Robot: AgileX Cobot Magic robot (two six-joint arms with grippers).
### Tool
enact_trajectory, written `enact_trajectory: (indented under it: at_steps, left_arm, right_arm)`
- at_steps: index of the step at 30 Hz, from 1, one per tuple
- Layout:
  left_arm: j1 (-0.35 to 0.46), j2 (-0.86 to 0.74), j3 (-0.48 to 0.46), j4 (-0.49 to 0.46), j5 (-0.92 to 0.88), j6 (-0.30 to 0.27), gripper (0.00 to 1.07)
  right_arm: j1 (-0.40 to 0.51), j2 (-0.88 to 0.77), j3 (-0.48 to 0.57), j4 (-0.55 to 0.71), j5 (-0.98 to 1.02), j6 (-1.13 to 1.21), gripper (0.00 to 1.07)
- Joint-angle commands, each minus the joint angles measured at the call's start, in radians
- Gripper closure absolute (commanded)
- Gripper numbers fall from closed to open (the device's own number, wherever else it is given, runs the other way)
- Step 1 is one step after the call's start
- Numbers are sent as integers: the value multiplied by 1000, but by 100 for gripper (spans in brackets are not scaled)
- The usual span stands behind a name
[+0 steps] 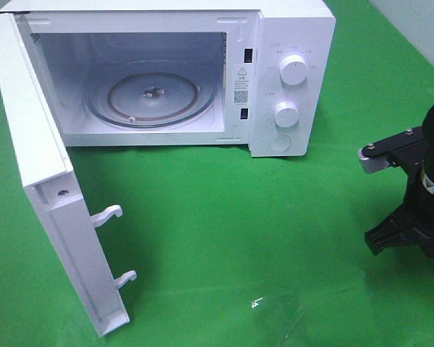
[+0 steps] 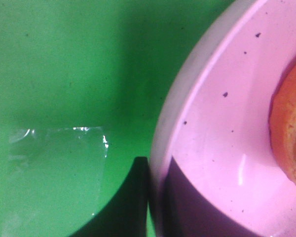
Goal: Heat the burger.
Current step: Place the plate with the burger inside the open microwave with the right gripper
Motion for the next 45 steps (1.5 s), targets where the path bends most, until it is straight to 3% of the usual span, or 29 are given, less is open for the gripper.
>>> enact_trajectory:
  at_steps: [1,10,18,21,22,29,45]
  left_arm:
    - [-5,-17,2,-1,-4,-5,4]
    - [-5,-17,2,-1,-4,-5,4]
    - [-5,-17,2,-1,-4,-5,4]
    - [-5,-17,2,-1,-4,-5,4]
    - [-5,-17,2,-1,-4,-5,4]
    - [-5,-17,2,-1,-4,-5,4]
    - [-5,-17,2,-1,-4,-5,4]
  right_arm:
    - [56,-43,1,-74,90,22,107]
    - [154,-96,12,-96,153,50,107]
    - [281,-135,97,-110,187,115,107]
    - [289,-136,100,-113,194,116,107]
    - [333,-153,106,-115,216,119,107]
    - [401,-176,106,-115,245,136,107]
    - [648,-196,119,-115,260,115,107]
